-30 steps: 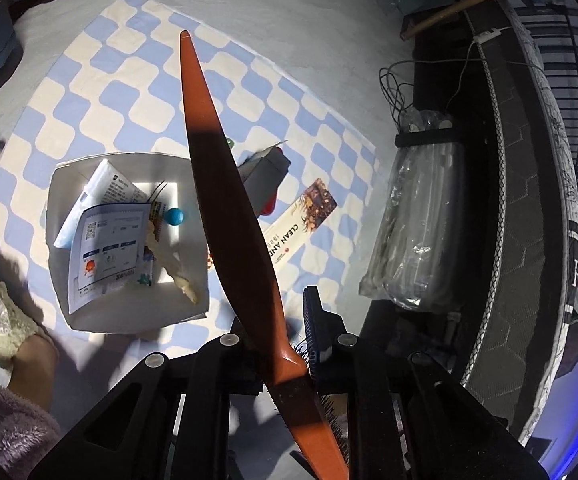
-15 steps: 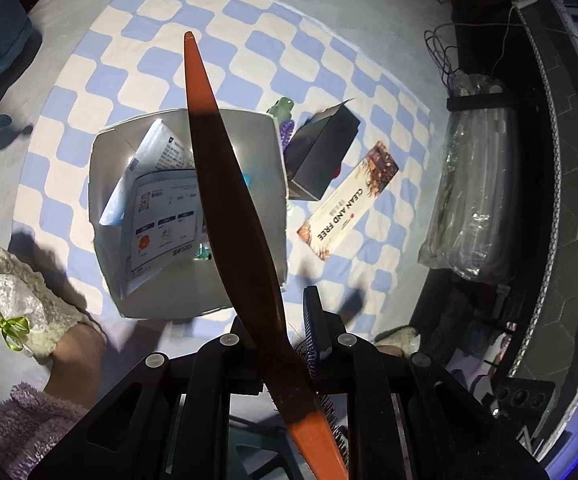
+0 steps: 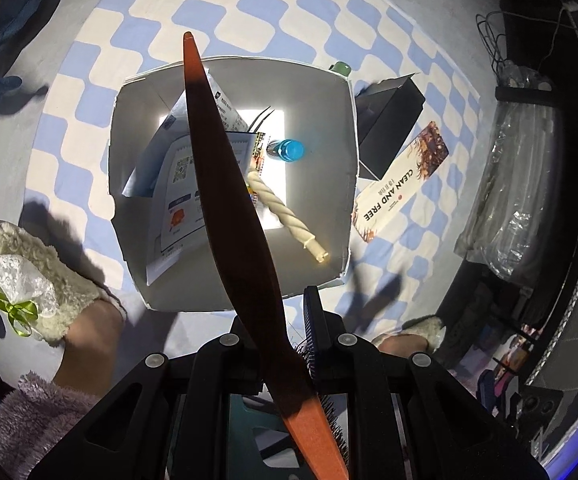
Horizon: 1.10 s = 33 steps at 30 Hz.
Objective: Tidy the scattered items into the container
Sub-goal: 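Carry the hairbrush over the white box with the left gripper and drop it in, then close the right gripper on the black rectangular box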
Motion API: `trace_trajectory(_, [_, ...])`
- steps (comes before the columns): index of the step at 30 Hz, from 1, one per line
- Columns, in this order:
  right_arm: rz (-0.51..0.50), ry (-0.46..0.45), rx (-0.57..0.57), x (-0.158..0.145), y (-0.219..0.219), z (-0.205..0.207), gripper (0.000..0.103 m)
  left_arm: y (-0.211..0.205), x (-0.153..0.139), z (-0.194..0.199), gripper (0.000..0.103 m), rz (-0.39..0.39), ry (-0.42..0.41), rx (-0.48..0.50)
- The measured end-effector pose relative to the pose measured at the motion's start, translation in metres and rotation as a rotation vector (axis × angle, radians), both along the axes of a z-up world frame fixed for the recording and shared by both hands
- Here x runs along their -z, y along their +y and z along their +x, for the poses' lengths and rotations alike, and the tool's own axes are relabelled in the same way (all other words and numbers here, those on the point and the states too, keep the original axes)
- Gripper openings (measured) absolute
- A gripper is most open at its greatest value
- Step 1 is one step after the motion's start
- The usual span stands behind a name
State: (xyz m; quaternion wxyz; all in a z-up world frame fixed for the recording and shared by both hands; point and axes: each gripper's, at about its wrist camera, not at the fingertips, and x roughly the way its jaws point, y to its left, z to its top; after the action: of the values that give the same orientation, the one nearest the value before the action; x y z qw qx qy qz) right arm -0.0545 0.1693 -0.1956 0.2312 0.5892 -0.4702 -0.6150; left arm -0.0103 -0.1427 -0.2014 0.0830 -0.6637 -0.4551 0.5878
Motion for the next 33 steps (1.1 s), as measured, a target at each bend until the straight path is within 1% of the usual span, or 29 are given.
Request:
trace_trajectory(1, [0.006,0.002,-0.003,0.000,-0.001,0.000,0.024,0.000,0.001,0.000,0.016,0.007,0.000,-0.013])
trace_trajectory(3, [0.014,0.003,-0.008,0.000,-0.002,-0.001,0.024,0.001,0.005,0.003,0.046,0.008,-0.002,-0.031])
trace_trajectory(4, [0.017,0.001,-0.008,0.001,-0.003,0.000,0.024,0.001,0.007,0.003,0.085,0.015,0.002,-0.034])
trace_trajectory(5, [0.021,-0.004,-0.007,0.002,-0.004,0.000,0.024,0.002,0.009,0.003,0.103,0.028,0.008,-0.035])
trace_trajectory(9, [0.021,-0.038,0.018,0.009,0.000,0.002,0.024,0.004,0.017,0.005,0.103,0.059,-0.006,-0.032])
trace_trajectory(11, [0.018,-0.048,0.026,0.011,0.002,0.001,0.024,0.006,0.016,0.006,0.103,0.044,-0.040,-0.012])
trace_trajectory(12, [0.017,-0.051,0.029,0.012,0.003,0.000,0.024,0.007,0.013,0.008,0.103,0.022,-0.063,0.009])
trace_trajectory(13, [0.017,-0.051,0.033,0.011,0.004,0.000,0.024,0.010,0.007,0.009,0.103,-0.017,-0.087,0.042])
trace_trajectory(15, [0.021,-0.047,0.040,0.011,0.007,-0.001,0.024,0.015,-0.012,0.013,0.103,-0.143,-0.110,0.116])
trace_trajectory(16, [0.026,-0.045,0.044,0.011,0.009,-0.001,0.024,0.019,-0.026,0.015,0.103,-0.202,-0.098,0.148])
trace_trajectory(17, [0.032,-0.043,0.048,0.011,0.010,-0.001,0.024,0.023,-0.041,0.018,0.103,-0.232,-0.071,0.171])
trace_trajectory(18, [0.039,-0.041,0.053,0.012,0.012,-0.002,0.024,0.027,-0.058,0.023,0.103,-0.233,-0.028,0.187])
trace_trajectory(19, [0.046,-0.040,0.060,0.013,0.013,-0.002,0.024,0.030,-0.075,0.029,0.103,-0.210,0.025,0.196])
trace_trajectory(21, [0.064,-0.049,0.081,0.017,0.018,-0.003,0.024,0.036,-0.106,0.041,0.103,-0.140,0.125,0.202])
trace_trajectory(23, [0.069,-0.069,0.101,0.023,0.021,-0.004,0.024,0.040,-0.128,0.054,0.103,-0.107,0.208,0.199])
trace_trajectory(24, [0.077,-0.079,0.103,0.025,0.022,-0.005,0.024,0.039,-0.135,0.060,0.103,-0.105,0.230,0.185])
trace_trajectory(26, [0.097,-0.088,0.102,0.031,0.023,-0.008,0.024,0.038,-0.143,0.070,0.103,-0.095,0.230,0.165])
trace_trajectory(28, [0.146,-0.088,0.098,0.037,0.023,-0.012,0.024,0.034,-0.154,0.075,0.103,-0.089,0.267,0.167])
trace_trajectory(29, [0.178,-0.085,0.092,0.040,0.022,-0.014,0.024,0.029,-0.160,0.076,0.103,-0.116,0.291,0.159])
trace_trajectory(30, [0.216,-0.082,0.083,0.045,0.021,-0.018,0.024,0.023,-0.164,0.078,0.103,-0.160,0.309,0.138])
trace_trajectory(31, [0.257,-0.085,0.075,0.051,0.018,-0.022,0.026,0.015,-0.167,0.082,0.103,-0.206,0.320,0.111])
trace_trajectory(32, [0.283,-0.093,0.070,0.058,0.016,-0.027,0.032,0.008,-0.167,0.086,0.103,-0.232,0.322,0.086])
trace_trajectory(33, [0.300,-0.103,0.060,0.066,0.012,-0.032,0.041,0.001,-0.167,0.086,0.103,-0.238,0.323,0.064])
